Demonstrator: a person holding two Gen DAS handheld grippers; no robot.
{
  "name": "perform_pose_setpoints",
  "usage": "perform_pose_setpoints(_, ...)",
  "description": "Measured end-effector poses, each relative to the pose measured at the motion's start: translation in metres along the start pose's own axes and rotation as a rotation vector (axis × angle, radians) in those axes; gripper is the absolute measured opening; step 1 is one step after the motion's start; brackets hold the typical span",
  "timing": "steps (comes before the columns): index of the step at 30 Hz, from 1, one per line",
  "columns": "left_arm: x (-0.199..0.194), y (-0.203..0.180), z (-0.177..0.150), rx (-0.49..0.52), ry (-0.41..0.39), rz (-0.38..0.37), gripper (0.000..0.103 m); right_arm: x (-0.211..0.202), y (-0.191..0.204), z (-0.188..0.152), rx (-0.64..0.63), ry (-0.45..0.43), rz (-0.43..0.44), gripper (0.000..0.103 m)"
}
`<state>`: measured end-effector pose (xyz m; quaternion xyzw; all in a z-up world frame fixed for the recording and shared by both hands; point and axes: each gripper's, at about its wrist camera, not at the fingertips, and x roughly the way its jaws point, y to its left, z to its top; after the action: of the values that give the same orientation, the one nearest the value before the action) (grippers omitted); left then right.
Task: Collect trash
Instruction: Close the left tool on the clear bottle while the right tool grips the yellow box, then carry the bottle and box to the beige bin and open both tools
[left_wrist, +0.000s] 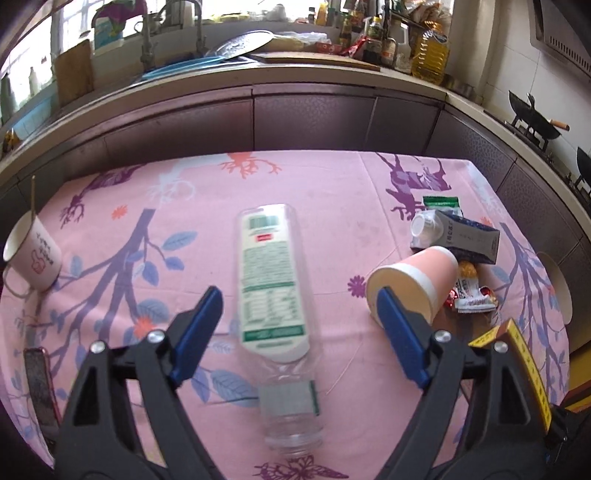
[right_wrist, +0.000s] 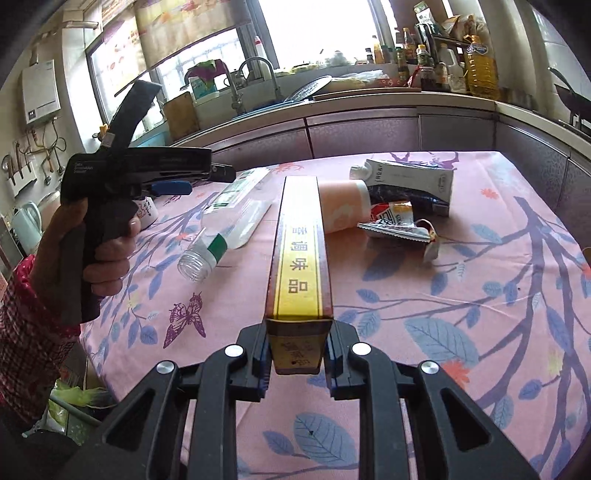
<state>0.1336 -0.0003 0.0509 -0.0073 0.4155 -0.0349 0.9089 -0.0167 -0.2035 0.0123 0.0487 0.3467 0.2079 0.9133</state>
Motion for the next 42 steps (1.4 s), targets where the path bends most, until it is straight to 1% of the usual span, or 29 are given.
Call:
perform_pose_setpoints(1, 0.008, -0.006, 0.003, 0.031, 0.010, 0.037, 0.082, -0.004, -0.001, 0.000, 0.005, -0.009, -0.001, 0.020)
perform_pose_setpoints(2, 0.016, -0.011, 0.005, 0.056, 0.028, 0.091, 0.082, -0.006, -0.003, 0.000, 0.008, -0.017, -0.001, 0.020)
perform_pose_setpoints(3, 0.024, -0.012, 0.004, 0.063, 0.051, 0.131, 0.081, -0.009, -0.004, -0.001, 0.010, -0.024, -0.001, 0.020)
perform_pose_setpoints(5, 0.033, -0.007, -0.003, 0.036, 0.092, 0.132, 0.078, -0.015, -0.006, -0.001, 0.013, -0.037, 0.000, 0.020)
perform_pose_setpoints(7, 0.042, -0.002, -0.014, 0.026, 0.125, 0.144, 0.070, -0.016, -0.010, 0.000, 0.023, -0.040, 0.006, 0.020)
perform_pose_setpoints(8, 0.046, 0.000, -0.019, 0.027, 0.131, 0.148, 0.061, -0.016, -0.012, 0.000, 0.031, -0.041, 0.012, 0.020)
perform_pose_setpoints(9, 0.045, 0.001, -0.023, 0.031, 0.111, 0.150, 0.060, -0.016, -0.016, 0.000, 0.042, -0.042, 0.019, 0.020)
perform_pose_setpoints(11, 0.038, 0.003, -0.027, 0.024, 0.105, 0.151, 0.058, -0.020, -0.025, 0.003, 0.073, -0.052, 0.039, 0.020)
perform_pose_setpoints(12, 0.028, 0.005, -0.028, 0.003, 0.085, 0.126, 0.058, -0.024, -0.030, 0.004, 0.088, -0.066, 0.042, 0.020)
perform_pose_setpoints(14, -0.005, 0.006, -0.027, -0.034, 0.015, 0.081, 0.058, -0.039, -0.046, 0.008, 0.117, -0.116, 0.015, 0.020)
perform_pose_setpoints(16, -0.048, -0.006, -0.021, -0.036, -0.100, -0.011, 0.058, -0.058, -0.071, 0.011, 0.166, -0.174, -0.042, 0.020)
perform_pose_setpoints(17, -0.065, -0.019, -0.015, -0.001, -0.143, -0.048, 0.058, -0.067, -0.087, 0.011, 0.198, -0.199, -0.079, 0.020)
perform_pose_setpoints(18, -0.078, -0.039, -0.010, 0.054, -0.172, -0.092, 0.058, -0.077, -0.106, 0.010, 0.233, -0.221, -0.119, 0.020)
perform_pose_setpoints(19, -0.088, -0.065, -0.004, 0.126, -0.185, -0.151, 0.059, -0.086, -0.126, 0.009, 0.268, -0.235, -0.159, 0.020)
perform_pose_setpoints(21, -0.093, -0.125, 0.007, 0.264, -0.169, -0.287, 0.060, -0.103, -0.168, 0.003, 0.347, -0.245, -0.245, 0.020)
perform_pose_setpoints(23, -0.086, -0.196, 0.012, 0.393, -0.119, -0.415, 0.060, -0.119, -0.211, -0.005, 0.421, -0.244, -0.317, 0.020)
perform_pose_setpoints(25, -0.068, -0.268, 0.015, 0.494, -0.014, -0.542, 0.060, -0.129, -0.253, -0.011, 0.477, -0.211, -0.393, 0.020)
perform_pose_setpoints(26, -0.055, -0.300, 0.017, 0.534, 0.046, -0.588, 0.061, -0.133, -0.272, -0.013, 0.506, -0.193, -0.411, 0.020)
perform_pose_setpoints(28, -0.022, -0.359, 0.020, 0.594, 0.166, -0.620, 0.061, -0.135, -0.309, -0.018, 0.556, -0.152, -0.445, 0.020)
perform_pose_setpoints(31, 0.033, -0.426, 0.024, 0.585, 0.375, -0.693, 0.061, -0.134, -0.348, -0.024, 0.603, -0.097, -0.477, 0.020)
perform_pose_setpoints(32, 0.049, -0.444, 0.024, 0.576, 0.429, -0.708, 0.061, -0.132, -0.357, -0.025, 0.613, -0.086, -0.497, 0.020)
perform_pose_setpoints(34, 0.076, -0.473, 0.020, 0.573, 0.509, -0.718, 0.061, -0.128, -0.374, -0.028, 0.626, -0.062, -0.517, 0.020)
perform_pose_setpoints(35, 0.089, -0.483, 0.017, 0.574, 0.536, -0.698, 0.061, -0.125, -0.380, -0.028, 0.623, -0.044, -0.518, 0.022)
perform_pose_setpoints(36, 0.101, -0.491, 0.015, 0.569, 0.553, -0.656, 0.061, -0.122, -0.385, -0.028, 0.619, -0.031, -0.531, 0.024)
perform_pose_setpoints(37, 0.112, -0.495, 0.013, 0.557, 0.562, -0.612, 0.061, -0.121, -0.388, -0.029, 0.612, -0.026, -0.546, 0.025)
perform_pose_setpoints(38, 0.121, -0.497, 0.014, 0.536, 0.570, -0.587, 0.061, -0.120, -0.389, -0.029, 0.603, -0.029, -0.550, 0.029)
perform_pose_setpoints(39, 0.125, -0.497, 0.016, 0.515, 0.580, -0.590, 0.063, -0.120, -0.390, -0.028, 0.596, -0.033, -0.556, 0.033)
perform_pose_setpoints(40, 0.127, -0.496, 0.017, 0.496, 0.586, -0.596, 0.063, -0.120, -0.391, -0.028, 0.592, -0.038, -0.560, 0.035)
perform_pose_setpoints(42, 0.120, -0.490, 0.022, 0.476, 0.557, -0.609, 0.063, -0.126, -0.389, -0.028, 0.593, -0.075, -0.560, 0.038)
